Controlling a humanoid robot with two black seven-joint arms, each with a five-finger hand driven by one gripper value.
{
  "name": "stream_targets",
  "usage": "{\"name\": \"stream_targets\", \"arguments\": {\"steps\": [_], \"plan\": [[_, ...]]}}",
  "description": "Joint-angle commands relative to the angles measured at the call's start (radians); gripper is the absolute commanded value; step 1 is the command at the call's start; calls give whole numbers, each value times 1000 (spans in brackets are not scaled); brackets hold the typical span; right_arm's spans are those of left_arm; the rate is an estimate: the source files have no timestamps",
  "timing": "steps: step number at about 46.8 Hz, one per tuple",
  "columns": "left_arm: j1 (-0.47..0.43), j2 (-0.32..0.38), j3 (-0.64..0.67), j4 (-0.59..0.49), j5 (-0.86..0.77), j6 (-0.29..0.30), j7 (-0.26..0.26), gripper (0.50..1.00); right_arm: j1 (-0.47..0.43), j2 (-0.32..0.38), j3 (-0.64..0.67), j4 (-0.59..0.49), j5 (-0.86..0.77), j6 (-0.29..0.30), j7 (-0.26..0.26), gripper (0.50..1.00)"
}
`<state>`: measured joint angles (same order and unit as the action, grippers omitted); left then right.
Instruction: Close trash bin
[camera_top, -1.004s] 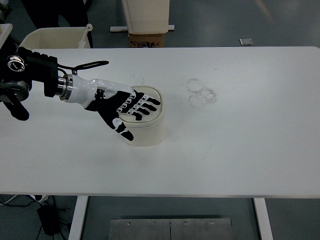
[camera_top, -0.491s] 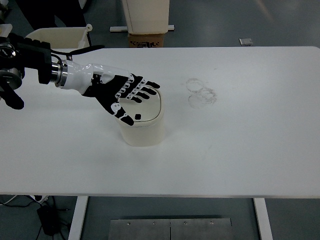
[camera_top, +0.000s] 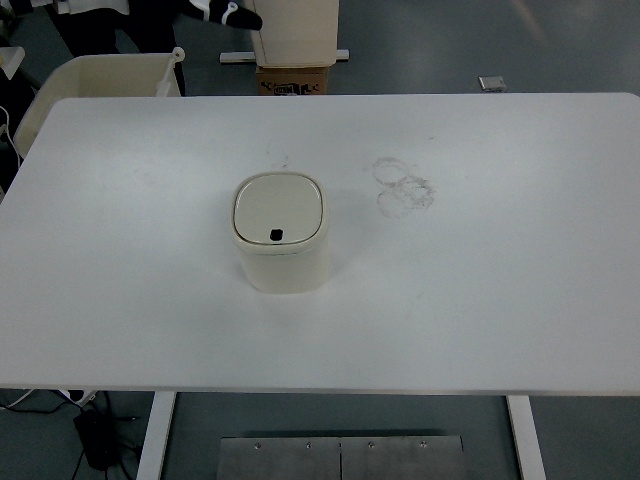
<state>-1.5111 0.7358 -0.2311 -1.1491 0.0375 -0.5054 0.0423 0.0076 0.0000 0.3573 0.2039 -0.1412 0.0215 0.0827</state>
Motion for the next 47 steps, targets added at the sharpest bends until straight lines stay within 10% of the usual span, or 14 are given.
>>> {"name": "stream_targets", "arguments": {"steps": [1, 47], "plan": [[34, -9, -45, 29, -57, 7, -1, 1000, 0, 0, 0, 0, -1, 0, 0, 993], [604, -299, -493, 469, -369, 22, -2, 1000, 0, 0, 0, 0, 0, 0, 0, 993]]}}
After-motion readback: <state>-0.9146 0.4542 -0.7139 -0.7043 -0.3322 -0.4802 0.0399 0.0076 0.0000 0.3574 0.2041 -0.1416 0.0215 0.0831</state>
